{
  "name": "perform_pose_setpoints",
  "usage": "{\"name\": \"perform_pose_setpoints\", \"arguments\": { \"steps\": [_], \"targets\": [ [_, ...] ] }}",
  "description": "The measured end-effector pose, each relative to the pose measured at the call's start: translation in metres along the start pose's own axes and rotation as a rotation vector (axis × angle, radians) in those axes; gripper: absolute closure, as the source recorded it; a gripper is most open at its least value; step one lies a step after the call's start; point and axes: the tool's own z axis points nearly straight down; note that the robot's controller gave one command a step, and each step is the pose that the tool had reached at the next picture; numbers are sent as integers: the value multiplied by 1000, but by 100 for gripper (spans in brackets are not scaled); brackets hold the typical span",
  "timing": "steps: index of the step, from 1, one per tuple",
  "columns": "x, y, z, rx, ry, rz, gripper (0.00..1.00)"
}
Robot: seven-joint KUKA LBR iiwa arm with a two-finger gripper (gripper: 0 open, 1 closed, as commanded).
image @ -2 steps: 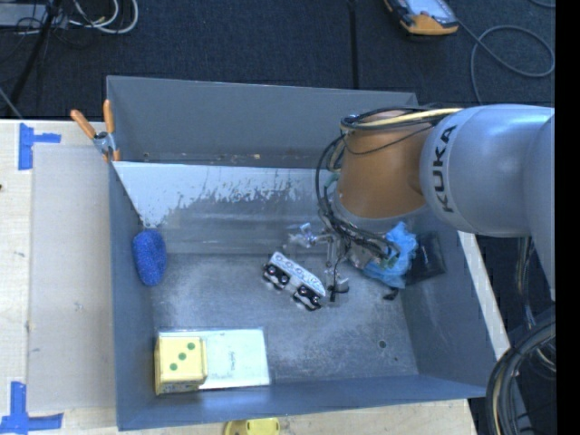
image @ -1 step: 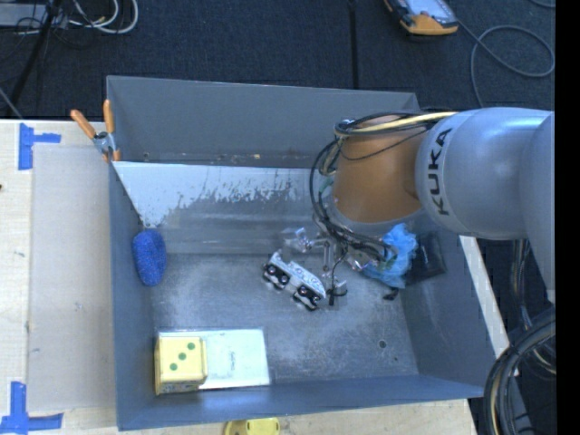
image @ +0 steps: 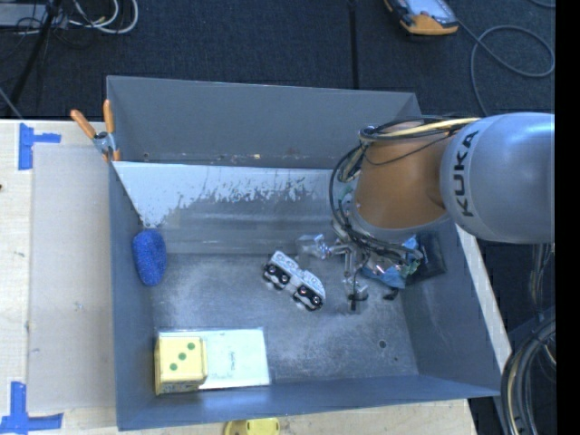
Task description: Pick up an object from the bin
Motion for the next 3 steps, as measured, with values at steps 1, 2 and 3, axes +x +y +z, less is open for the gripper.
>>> {"name": "perform_pose_setpoints", "arguments": {
  "steps": [1,2,3],
  "targets": [
    [0,-37,-2,2,0,-123,0],
    [-15,6,11,3,1,-144,0],
    [-30,21,7,-3,-2,-229,0]
  ]
}}
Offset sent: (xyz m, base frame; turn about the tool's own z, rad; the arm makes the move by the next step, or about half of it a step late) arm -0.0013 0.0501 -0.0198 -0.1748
